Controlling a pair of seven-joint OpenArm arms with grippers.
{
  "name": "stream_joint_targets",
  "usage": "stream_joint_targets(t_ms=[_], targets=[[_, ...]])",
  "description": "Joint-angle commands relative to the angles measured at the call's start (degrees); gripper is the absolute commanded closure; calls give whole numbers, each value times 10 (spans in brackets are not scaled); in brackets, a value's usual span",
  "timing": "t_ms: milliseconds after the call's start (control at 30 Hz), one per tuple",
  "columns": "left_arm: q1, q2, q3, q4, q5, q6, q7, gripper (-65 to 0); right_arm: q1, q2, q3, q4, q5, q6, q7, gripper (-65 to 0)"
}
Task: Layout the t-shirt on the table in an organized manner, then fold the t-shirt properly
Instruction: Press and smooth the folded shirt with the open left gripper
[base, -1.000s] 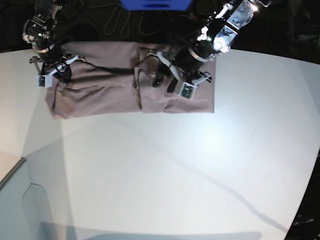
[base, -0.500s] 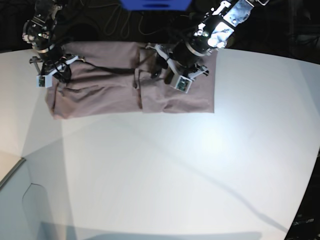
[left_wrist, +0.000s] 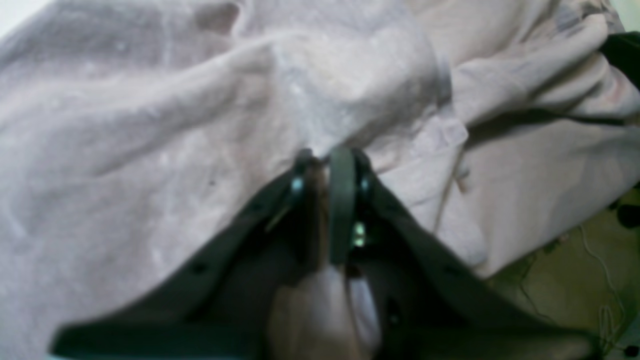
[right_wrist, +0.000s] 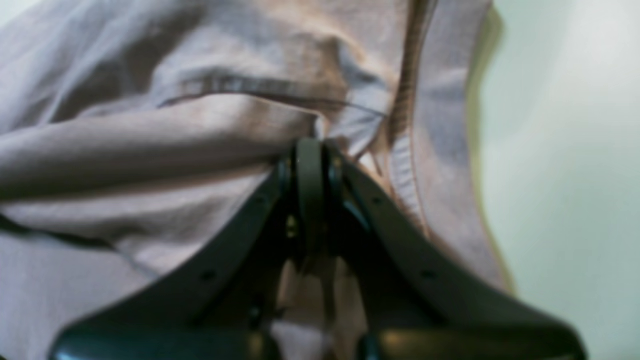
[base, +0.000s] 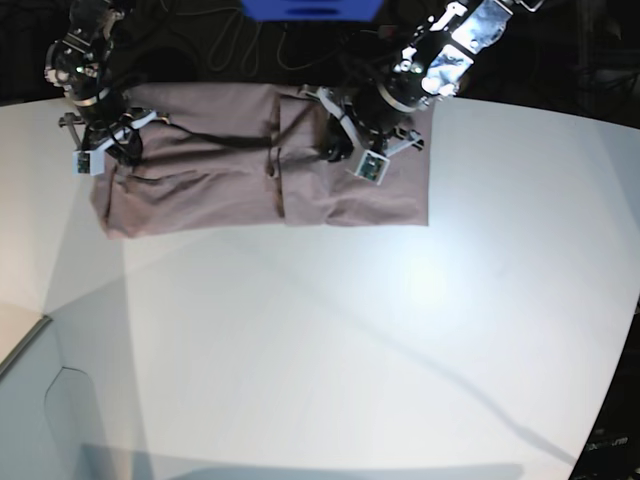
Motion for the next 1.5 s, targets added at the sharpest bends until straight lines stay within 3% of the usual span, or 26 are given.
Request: stream_joint_targets(t_ms=[0, 267, 533, 1067, 1167, 1333, 1467], targets=[[-3, 1, 0, 7, -2, -2, -10, 0, -1, 2, 0, 4, -6, 9, -10, 0], [-3, 3, 4, -16, -3, -6, -10, -1, -2, 2, 0, 4, -6, 9, -10, 0], [-7, 0, 71, -20, 2, -7, -10, -1, -3, 2, 0, 4, -6, 9, -10, 0], [-15, 0, 77, 26, -3, -8, -11, -9, -4, 2, 0, 5, -6, 9, -10, 0], [-16, 0, 77, 41, -3, -8, -11, -69, -4, 2, 0, 5, -6, 9, -10, 0], [-18, -1, 88, 52, 0, -7, -11, -231, -4, 1, 0, 5, -6, 9, -10, 0], [-16, -16, 82, 58, -4, -4, -15, -256, -3, 1, 0, 5, -6, 9, -10, 0]])
